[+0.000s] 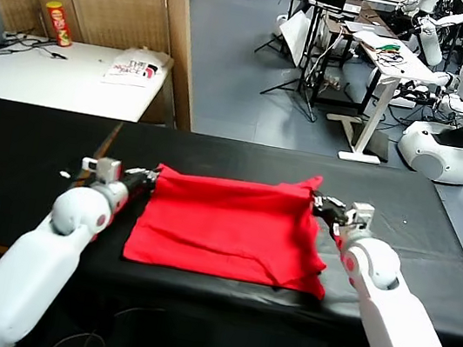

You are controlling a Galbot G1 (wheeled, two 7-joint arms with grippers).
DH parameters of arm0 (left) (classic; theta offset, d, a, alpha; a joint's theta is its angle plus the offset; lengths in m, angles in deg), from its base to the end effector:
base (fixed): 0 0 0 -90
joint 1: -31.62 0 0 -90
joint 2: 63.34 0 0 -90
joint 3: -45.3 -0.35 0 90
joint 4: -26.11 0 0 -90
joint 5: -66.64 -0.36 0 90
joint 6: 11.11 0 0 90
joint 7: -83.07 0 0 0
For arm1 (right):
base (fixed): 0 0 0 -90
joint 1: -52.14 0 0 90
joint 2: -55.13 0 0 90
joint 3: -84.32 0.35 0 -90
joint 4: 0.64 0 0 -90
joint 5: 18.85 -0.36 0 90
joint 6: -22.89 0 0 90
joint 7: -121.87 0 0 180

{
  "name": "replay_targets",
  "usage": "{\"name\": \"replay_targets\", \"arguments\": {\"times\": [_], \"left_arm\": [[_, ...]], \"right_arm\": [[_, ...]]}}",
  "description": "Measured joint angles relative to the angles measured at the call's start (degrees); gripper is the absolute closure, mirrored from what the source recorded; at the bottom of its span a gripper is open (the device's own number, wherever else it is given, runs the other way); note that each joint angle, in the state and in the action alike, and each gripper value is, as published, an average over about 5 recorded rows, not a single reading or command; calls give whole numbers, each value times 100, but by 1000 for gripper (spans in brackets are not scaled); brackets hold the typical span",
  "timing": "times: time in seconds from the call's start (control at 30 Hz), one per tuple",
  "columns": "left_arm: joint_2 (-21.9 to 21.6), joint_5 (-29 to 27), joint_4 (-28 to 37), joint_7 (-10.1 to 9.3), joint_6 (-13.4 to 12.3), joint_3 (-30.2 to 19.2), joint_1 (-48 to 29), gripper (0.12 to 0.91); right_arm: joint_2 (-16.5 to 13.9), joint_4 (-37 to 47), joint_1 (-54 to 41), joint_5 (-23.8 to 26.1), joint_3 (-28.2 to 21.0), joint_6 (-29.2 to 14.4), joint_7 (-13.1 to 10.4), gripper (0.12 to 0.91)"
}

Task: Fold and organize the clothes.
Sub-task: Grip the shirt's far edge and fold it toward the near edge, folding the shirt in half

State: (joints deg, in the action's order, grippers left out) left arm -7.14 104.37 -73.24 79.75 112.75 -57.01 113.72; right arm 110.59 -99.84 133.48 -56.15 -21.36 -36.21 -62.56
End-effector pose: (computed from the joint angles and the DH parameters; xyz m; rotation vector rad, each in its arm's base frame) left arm 0.3828 0.0992 -0.2340 -0.3112 -2.6821 -0.0394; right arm 0.3827 -0.0867 -0.2405 0.3396 -2.7073 0.0789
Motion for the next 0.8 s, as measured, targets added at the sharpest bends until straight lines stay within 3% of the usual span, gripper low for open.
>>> {"name": "replay_targets", "arguments": {"times": [0.17,0.7,0.8], "left_arm": [[-219,-19,-389,0,15,106,472,903],[-257,-753,-887,13,77,146,1255,903],[-248,-810,-912,17,90,160,1326,903]], "right_arm": [[-98,-316,273,57,67,375,-205,902],[-246,-986,1027,154,217,1032,-201,902],[-256,-1085,1123,134,262,1096,-215,859]]}}
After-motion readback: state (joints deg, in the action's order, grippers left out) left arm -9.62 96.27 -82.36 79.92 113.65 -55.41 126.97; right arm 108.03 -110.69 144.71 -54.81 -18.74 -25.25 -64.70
